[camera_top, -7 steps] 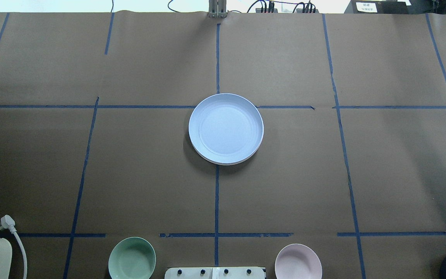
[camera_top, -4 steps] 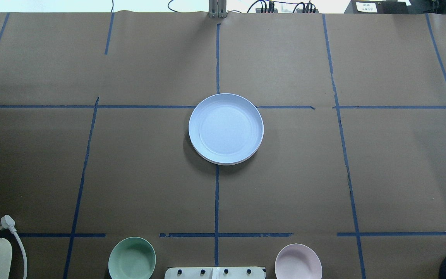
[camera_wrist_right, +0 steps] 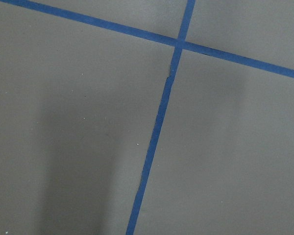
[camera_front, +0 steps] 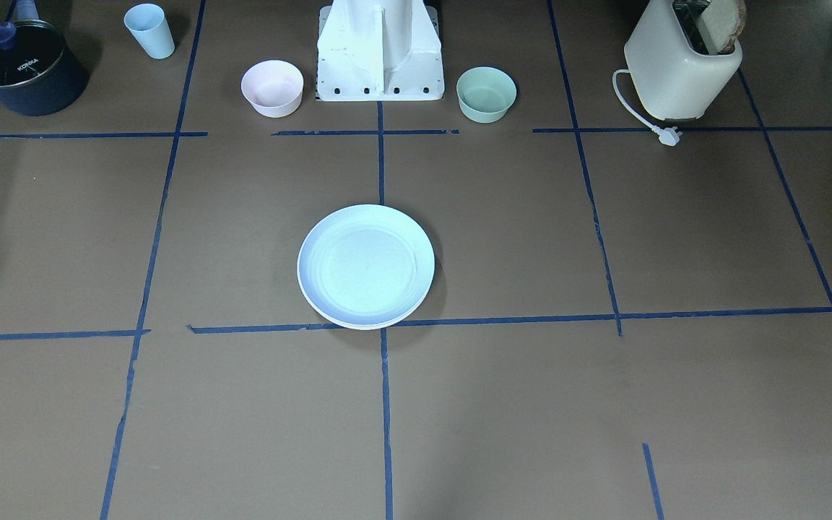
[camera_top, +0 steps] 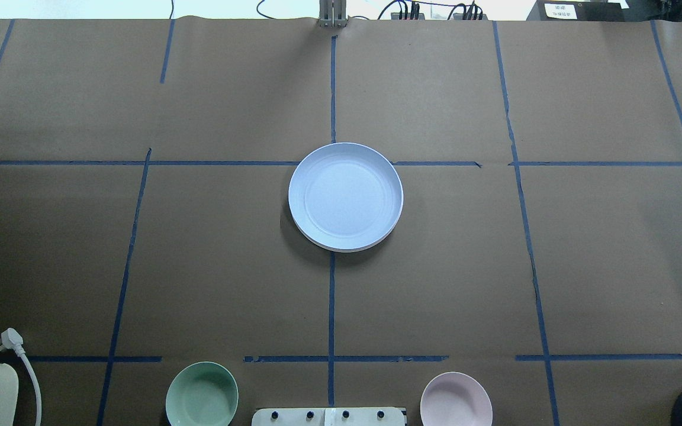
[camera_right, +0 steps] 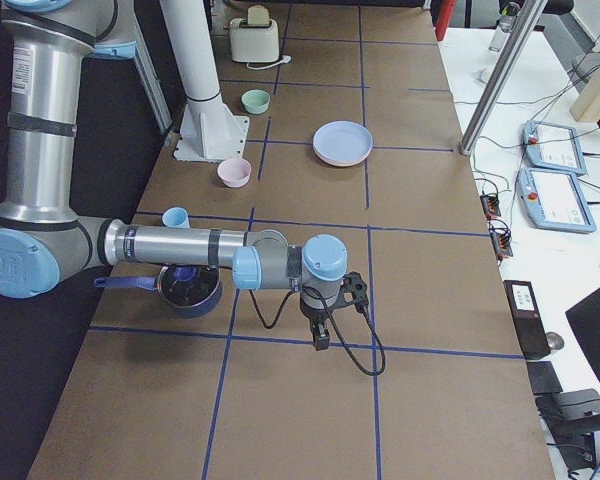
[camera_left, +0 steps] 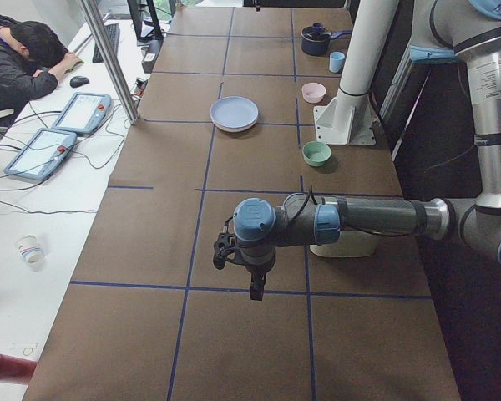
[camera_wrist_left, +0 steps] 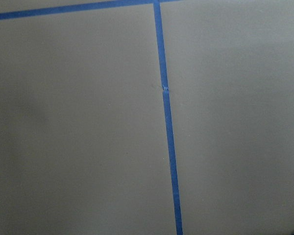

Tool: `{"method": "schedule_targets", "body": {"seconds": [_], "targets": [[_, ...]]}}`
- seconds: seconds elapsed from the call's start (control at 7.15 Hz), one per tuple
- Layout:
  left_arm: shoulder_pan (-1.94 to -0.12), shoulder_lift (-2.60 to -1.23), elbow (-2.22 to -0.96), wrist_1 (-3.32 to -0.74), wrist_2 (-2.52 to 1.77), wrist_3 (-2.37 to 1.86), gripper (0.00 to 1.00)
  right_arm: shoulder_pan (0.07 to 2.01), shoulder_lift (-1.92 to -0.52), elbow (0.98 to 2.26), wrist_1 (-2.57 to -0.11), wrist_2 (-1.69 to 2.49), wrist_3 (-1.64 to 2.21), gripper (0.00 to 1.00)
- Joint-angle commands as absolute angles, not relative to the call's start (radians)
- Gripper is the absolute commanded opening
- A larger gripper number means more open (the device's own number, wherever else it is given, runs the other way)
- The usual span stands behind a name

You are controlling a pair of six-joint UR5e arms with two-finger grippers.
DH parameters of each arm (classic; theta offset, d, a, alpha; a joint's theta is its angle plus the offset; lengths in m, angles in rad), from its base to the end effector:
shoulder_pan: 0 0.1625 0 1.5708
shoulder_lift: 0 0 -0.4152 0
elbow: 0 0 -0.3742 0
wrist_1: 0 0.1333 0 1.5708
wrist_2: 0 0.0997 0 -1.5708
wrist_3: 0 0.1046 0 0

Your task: Stack three plates with pink and blue

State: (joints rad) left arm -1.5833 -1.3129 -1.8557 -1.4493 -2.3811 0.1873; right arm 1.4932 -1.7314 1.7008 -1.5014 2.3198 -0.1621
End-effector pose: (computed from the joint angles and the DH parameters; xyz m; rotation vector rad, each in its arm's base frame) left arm -0.0620 -0.3599 0.6350 -0.0081 0.8151 0.1267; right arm 0.0301 -0.4138 0.6565 0.0687 -0.7486 -0.2429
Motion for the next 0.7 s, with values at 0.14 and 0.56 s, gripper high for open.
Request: {"method": "schedule_targets", "body": {"seconds": [0.14, 0.56], "targets": [[-1.583, -1.313, -1.859, -1.448, -2.379, 0.19, 1.0, 1.493, -1.736, 1.698, -1.493, 2.322, -0.159, 1.0], [-1.583, -1.312, -1.859, -1.448, -2.379, 0.19, 1.0, 1.493, -1.735, 1.701, -1.491, 2.324, -0.158, 1.0]]}}
